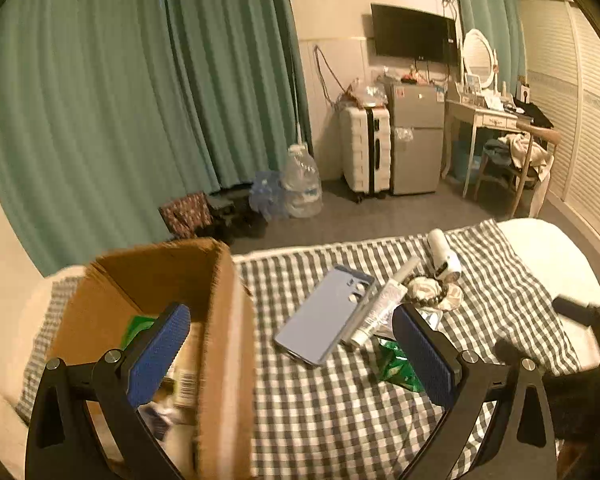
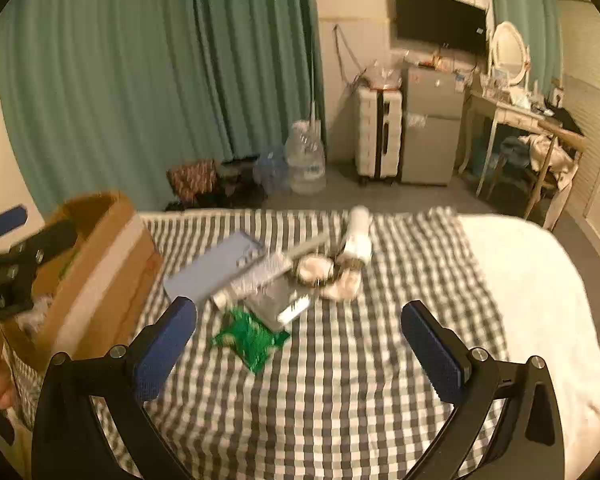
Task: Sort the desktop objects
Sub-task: 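Move both open tools back over the remaining items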
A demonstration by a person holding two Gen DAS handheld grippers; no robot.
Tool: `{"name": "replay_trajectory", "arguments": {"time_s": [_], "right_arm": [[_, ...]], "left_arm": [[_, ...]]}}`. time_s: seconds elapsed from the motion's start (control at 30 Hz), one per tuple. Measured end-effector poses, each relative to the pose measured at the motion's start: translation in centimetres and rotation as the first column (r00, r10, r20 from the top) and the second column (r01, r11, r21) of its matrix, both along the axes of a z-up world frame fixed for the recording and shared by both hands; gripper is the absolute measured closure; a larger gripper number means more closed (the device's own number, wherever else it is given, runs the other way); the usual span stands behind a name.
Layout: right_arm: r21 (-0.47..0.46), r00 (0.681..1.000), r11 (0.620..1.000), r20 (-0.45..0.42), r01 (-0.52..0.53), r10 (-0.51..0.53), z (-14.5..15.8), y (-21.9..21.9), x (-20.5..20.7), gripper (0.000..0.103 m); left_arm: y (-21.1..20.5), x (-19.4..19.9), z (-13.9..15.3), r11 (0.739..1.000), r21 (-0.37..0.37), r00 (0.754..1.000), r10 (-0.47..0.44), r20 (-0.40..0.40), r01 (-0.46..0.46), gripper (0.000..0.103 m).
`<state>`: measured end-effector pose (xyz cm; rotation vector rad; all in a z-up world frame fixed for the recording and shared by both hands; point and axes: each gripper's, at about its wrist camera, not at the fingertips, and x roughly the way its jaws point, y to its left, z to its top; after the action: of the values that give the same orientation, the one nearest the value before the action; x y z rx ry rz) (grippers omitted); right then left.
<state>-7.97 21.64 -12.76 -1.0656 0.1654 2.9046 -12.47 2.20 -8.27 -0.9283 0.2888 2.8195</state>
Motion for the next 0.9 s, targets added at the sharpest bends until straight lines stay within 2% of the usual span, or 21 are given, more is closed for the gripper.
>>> {"name": "replay_trajectory", "arguments": {"time_s": [0.1, 0.23, 0.4, 0.57, 0.63, 0.73, 0.8, 0.87, 0.9], "right_arm": [[-0.006, 0.996, 0.999, 0.073, -0.046, 0.046, -2.5, -0.3, -0.9, 0.000], [0.039, 0.991, 0.995, 0.096, -0.097, 0.093, -5.3, -1.1, -1.7, 0.000], [-0.050, 0.988, 0.995, 0.125, -0.090, 0.096, -7.9, -1.0, -3.6, 0.000], [-0.077, 0.982, 0.993, 0.161, -0.085, 0.097, -10.3, -1.7, -5.5, 0.000], [-0.087, 0.978, 0.991, 0.173, -0.102, 0.116, -11.1, -2.4, -6.1, 0.000], [-0.056, 0.975, 0.989, 0.171, -0.134, 0.142, -11.8, -3.5, -7.0, 0.000], [-0.037, 0.973, 0.989, 0.176, -0.143, 0.147, -12.4, -4.0, -7.5, 0.001], [-0.040, 0.970, 0.988, 0.190, -0.149, 0.154, -13.2, -4.2, -8.1, 0.006], [-0.043, 0.966, 0.988, 0.205, -0.150, 0.155, -13.7, -4.2, -8.4, 0.012]], "left_arm": [[0.4, -0.9, -1.6, 1.000, 0.004, 1.000, -0.001, 0.009, 0.001, 0.000], [1.5, -2.7, -4.1, 0.999, -0.047, 0.999, -0.005, 0.053, 0.008, 0.000], [2.0, -4.6, -6.6, 0.997, -0.074, 0.997, 0.013, 0.078, -0.008, 0.000], [2.1, -5.8, -8.8, 0.997, -0.074, 0.994, 0.000, 0.109, 0.008, 0.000], [2.7, -5.9, -9.4, 0.992, -0.125, 0.997, -0.008, 0.077, 0.017, 0.000], [3.2, -6.5, -10.4, 0.994, -0.092, 0.992, -0.052, 0.112, 0.062, 0.000], [3.4, -6.9, -11.0, 0.993, -0.094, 0.991, -0.065, 0.115, 0.076, 0.000], [3.5, -7.6, -11.9, 0.991, -0.107, 0.989, -0.067, 0.132, 0.082, 0.000], [3.4, -8.0, -12.4, 0.991, -0.106, 0.987, -0.067, 0.144, 0.083, 0.000]]}}
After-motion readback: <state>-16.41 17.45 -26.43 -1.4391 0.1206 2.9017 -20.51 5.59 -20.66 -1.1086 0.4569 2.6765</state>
